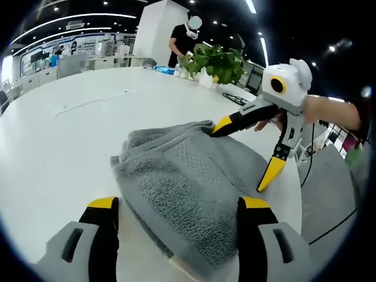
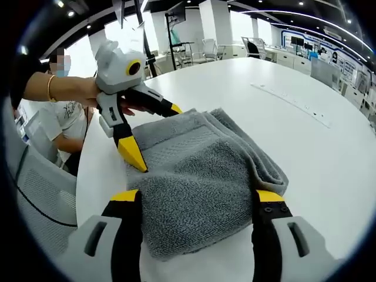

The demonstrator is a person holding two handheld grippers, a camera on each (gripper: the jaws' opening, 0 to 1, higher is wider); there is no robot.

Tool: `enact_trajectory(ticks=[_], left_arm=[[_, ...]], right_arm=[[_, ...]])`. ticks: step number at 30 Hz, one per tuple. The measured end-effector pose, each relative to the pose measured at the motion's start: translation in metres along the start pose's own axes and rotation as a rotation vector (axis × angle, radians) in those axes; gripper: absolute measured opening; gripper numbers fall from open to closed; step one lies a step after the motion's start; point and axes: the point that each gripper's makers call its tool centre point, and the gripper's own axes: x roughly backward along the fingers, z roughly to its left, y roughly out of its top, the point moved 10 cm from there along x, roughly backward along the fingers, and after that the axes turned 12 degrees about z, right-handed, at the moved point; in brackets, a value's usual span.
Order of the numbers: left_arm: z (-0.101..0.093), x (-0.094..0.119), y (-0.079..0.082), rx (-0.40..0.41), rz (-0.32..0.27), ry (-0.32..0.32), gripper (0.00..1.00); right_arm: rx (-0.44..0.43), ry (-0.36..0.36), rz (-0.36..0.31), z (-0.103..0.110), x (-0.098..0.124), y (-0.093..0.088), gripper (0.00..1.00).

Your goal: Fold the towel on the table until its edges align and the towel forms a compact rectangular stack.

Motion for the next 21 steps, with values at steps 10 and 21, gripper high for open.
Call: enact_trajectory(ticks=[10,21], left_arm=[[-0.005,0.002,0.007,-0.026,-0.021,0.002,0.78],[-0.009,0.021,-0.007,0.086,-0.075,0.007,0.73]], right_arm=[[-0.019,0.003,-0.017,0.000,-0.001,-0.001,0.76],[-0.136,-0.054,-0.046,0.009,0.028,-0.013,0.73]])
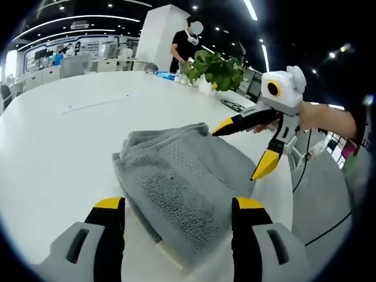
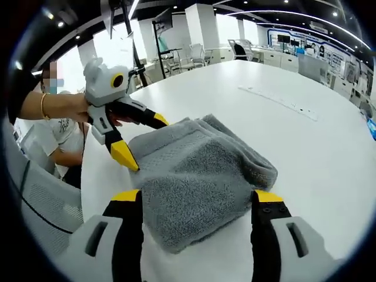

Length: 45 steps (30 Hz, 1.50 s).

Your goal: Fold the towel on the table until its edges align and the towel forms a compact rectangular stack.

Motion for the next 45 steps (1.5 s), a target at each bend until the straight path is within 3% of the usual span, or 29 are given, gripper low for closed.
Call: enact_trajectory(ticks=[4,8,14,17,19,21,23,28,35,42,45], left_arm=[[-0.007,0.013,-0.006,0.103,-0.068,-0.004,0.65],[-0.011,0.020,-0.013,0.144,-0.079,-0.008,0.58],[-0.018,0.021,-0.022,0.190,-0.071,0.014,0.48],[-0.022,0.022,-0.025,0.229,-0.082,0.032,0.38],[-0.025,0.021,-0.026,0.271,-0.091,0.032,0.34],[-0.028,0.017,-0.028,0.286,-0.076,0.027,0.28],[-0.032,0.014,-0.028,0.279,-0.063,0.036,0.26],[-0.040,0.008,-0.025,0.264,-0.047,0.026,0.23],[-0.051,-0.003,-0.020,0.232,-0.026,0.021,0.23],[-0.055,0.008,-0.021,0.212,-0.019,0.052,0.28],[-0.056,0.017,-0.022,0.151,0.032,0.098,0.32]], right_arm=[[-0.097,0.025,-0.032,0.002,0.005,-0.019,0.63],[-0.140,0.013,-0.025,0.001,0.010,-0.032,0.58],[-0.203,0.031,-0.051,0.007,0.012,-0.035,0.49],[-0.222,0.044,-0.043,0.008,0.007,-0.039,0.37],[-0.280,0.100,-0.028,0.013,0.005,-0.042,0.21],[-0.406,0.138,-0.013,0.018,0.004,-0.044,0.15],[-0.360,0.120,-0.024,0.014,0.003,-0.044,0.13],[-0.347,0.064,-0.019,0.005,0.011,-0.043,0.11],[-0.352,0.019,-0.016,0.009,0.021,-0.054,0.12],[-0.296,-0.030,-0.027,0.015,0.030,-0.053,0.14],[-0.272,-0.034,-0.040,0.018,0.039,-0.051,0.17]])
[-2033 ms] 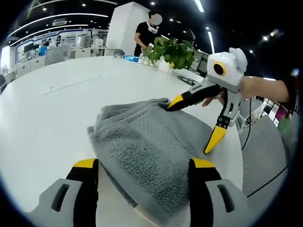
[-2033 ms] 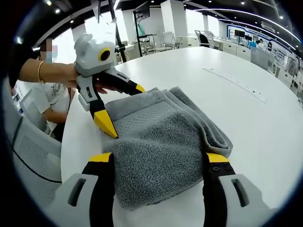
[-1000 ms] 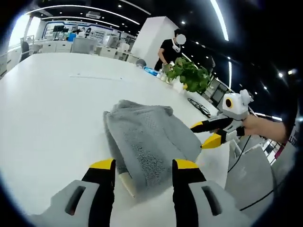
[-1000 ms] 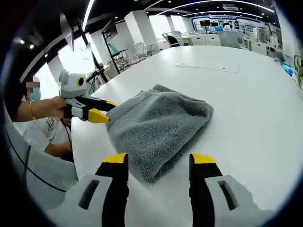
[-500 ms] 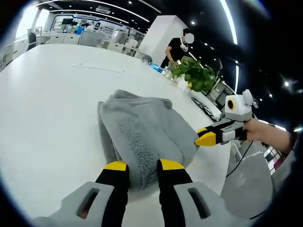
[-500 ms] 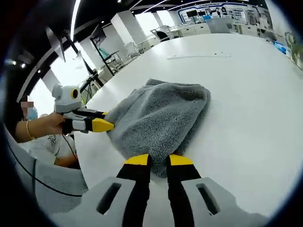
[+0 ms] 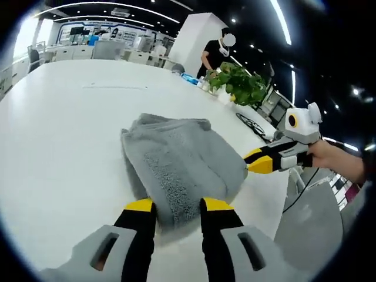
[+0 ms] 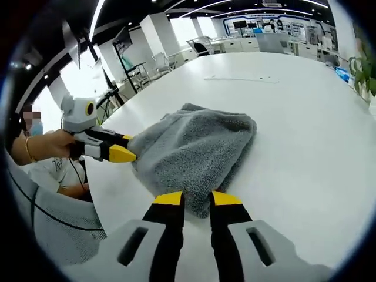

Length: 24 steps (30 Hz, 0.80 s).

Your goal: Fold the towel on the table until its edges align and the towel forms a compact rectangular stack.

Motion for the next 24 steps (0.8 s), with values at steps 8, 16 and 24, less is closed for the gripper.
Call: enact_trajectory(ticks=[8,16,24], left_arm=[[-0.025,0.029,0.002,-0.024,-0.099,0.045,0.47],[-0.043,0.054,-0.019,0.016,-0.175,0.093,0.59],[-0.066,0.082,-0.031,0.000,-0.250,0.087,0.75]], right_arm=[[0.041,-0.056,-0.087,0.010,0.030,-0.001,0.29],[0.003,-0.067,-0.158,0.028,0.065,-0.017,0.40],[-0.051,-0.125,-0.214,0.043,0.091,-0.041,0.50]])
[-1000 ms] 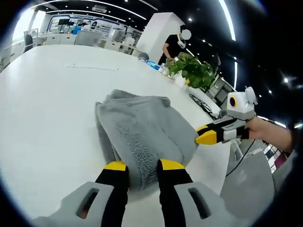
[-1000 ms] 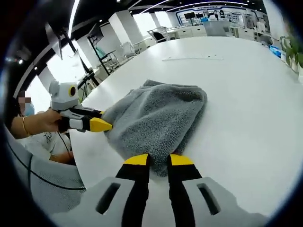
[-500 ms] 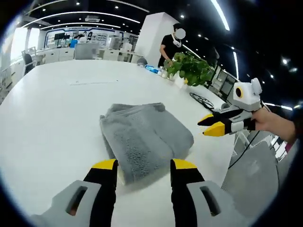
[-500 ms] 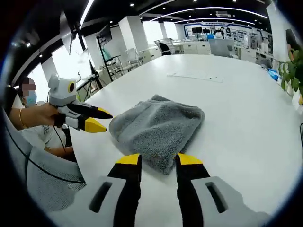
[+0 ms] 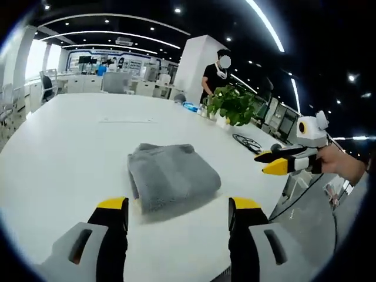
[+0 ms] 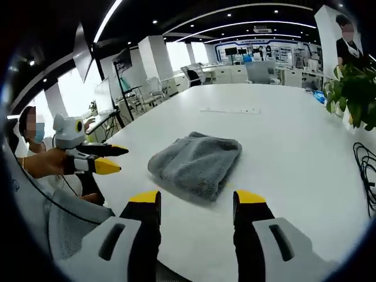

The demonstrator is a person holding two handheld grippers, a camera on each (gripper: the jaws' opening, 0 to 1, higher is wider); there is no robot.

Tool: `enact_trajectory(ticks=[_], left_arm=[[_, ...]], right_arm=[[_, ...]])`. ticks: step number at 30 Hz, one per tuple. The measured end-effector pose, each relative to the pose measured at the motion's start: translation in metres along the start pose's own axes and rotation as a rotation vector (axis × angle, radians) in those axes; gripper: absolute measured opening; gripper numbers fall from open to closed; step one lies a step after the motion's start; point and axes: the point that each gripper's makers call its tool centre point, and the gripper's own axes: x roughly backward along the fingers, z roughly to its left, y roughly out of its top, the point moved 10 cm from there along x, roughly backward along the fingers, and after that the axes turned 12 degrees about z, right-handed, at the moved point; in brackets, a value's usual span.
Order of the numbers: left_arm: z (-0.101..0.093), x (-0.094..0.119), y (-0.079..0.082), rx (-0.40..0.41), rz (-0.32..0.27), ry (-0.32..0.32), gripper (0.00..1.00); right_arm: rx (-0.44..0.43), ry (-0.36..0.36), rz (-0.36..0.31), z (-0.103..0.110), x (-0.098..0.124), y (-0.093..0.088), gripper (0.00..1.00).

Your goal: Fold the towel on the table until its edges align and the towel forms a compact rectangular stack.

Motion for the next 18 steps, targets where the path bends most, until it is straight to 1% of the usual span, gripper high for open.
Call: enact_trajectory(ticks=[3,5,7,8,10,11,12,13,14,16,18], left_arm=[[0.000,0.007,-0.002,-0.031,-0.010,0.017,0.80],[-0.001,0.012,-0.004,-0.052,-0.013,0.023,0.81],[0.003,0.014,-0.007,-0.045,-0.019,0.015,0.82],[0.004,0.016,-0.008,-0.039,-0.028,0.011,0.83],[0.001,0.018,-0.009,-0.039,-0.047,0.018,0.87],[-0.002,0.019,-0.009,-0.040,-0.067,0.016,0.88],[-0.004,0.019,-0.009,-0.031,-0.086,-0.001,0.92],[-0.006,0.020,-0.009,-0.017,-0.093,-0.017,0.96],[-0.006,0.020,-0.009,-0.017,-0.092,-0.016,0.99],[-0.006,0.023,-0.008,-0.044,-0.089,0.001,0.99],[-0.007,0.027,-0.008,-0.053,-0.083,0.021,1.00]], right_arm=[[-0.004,-0.013,-0.006,0.005,0.007,-0.007,0.52],[-0.001,-0.015,-0.006,0.010,0.015,-0.009,0.51],[-0.012,-0.016,-0.014,0.011,0.019,-0.012,0.51],[-0.016,-0.021,-0.020,0.011,0.022,-0.011,0.51],[-0.020,-0.032,-0.027,0.011,0.025,-0.010,0.52],[-0.024,-0.043,-0.035,0.011,0.026,-0.010,0.53],[-0.033,-0.063,-0.043,0.012,0.028,-0.011,0.55],[-0.029,-0.077,-0.042,0.014,0.028,-0.011,0.61],[-0.023,-0.082,-0.041,0.014,0.028,-0.011,0.66],[-0.016,-0.099,-0.041,0.014,0.029,-0.010,0.74],[-0.011,-0.109,-0.050,0.012,0.029,-0.010,0.77]])
